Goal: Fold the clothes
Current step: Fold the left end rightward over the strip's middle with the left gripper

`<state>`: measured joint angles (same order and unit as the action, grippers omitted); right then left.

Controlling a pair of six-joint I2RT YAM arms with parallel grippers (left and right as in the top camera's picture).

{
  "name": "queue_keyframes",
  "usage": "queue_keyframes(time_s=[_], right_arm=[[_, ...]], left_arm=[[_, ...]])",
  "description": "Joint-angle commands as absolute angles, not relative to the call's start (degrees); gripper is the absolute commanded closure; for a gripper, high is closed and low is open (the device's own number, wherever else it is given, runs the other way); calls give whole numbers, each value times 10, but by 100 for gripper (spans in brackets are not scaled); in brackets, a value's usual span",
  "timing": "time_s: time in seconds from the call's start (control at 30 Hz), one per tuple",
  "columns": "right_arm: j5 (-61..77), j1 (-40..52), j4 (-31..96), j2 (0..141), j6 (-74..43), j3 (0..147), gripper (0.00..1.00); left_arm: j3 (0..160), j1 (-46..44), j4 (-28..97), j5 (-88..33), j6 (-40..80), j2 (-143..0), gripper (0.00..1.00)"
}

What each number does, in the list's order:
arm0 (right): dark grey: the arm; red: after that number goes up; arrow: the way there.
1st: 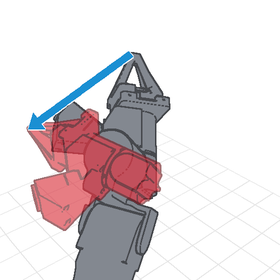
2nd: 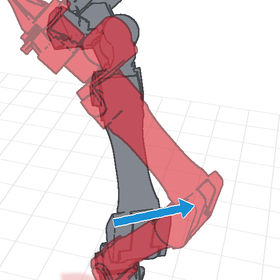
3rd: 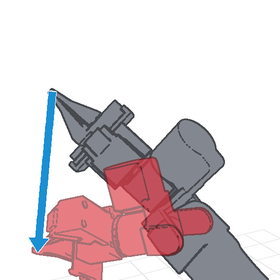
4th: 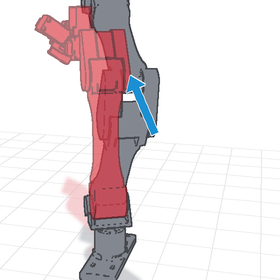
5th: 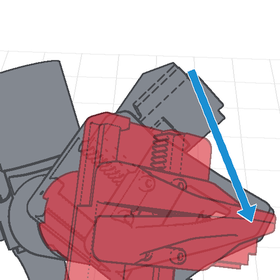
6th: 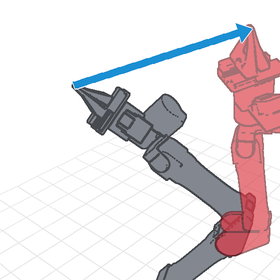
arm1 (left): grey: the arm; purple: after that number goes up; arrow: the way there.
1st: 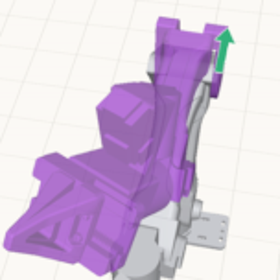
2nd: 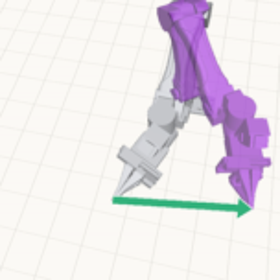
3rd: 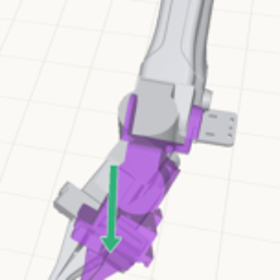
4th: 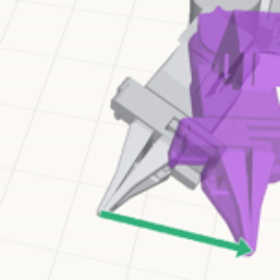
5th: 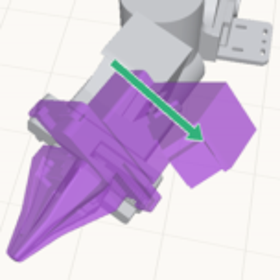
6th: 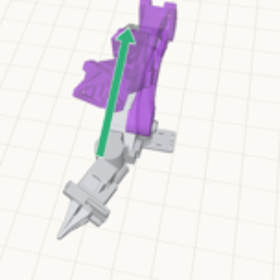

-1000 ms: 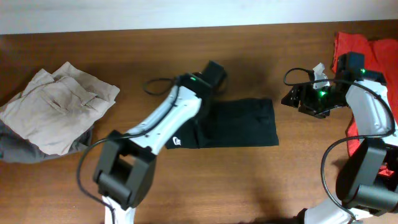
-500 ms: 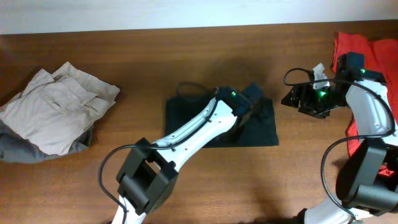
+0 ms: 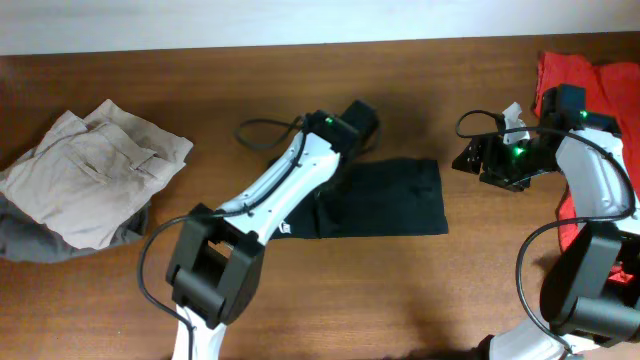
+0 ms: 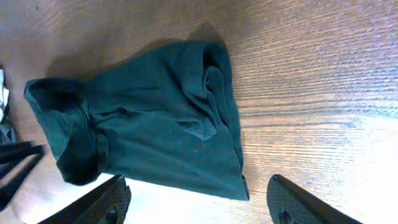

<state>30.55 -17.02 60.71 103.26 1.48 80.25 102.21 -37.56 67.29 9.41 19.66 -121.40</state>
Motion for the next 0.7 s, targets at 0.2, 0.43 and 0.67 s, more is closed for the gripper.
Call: queue_keyframes(time_s=[0.2, 0.43, 0.67], right_arm=[[308, -173, 608, 1030, 15, 803, 24], [308, -173, 609, 1030, 15, 803, 25], [269, -173, 609, 1030, 15, 803, 25]], left_arm=[[965, -407, 610, -112, 142, -1210, 78], [976, -477, 592, -126, 86, -1209, 78], [1068, -473, 693, 75, 109, -1196, 77]])
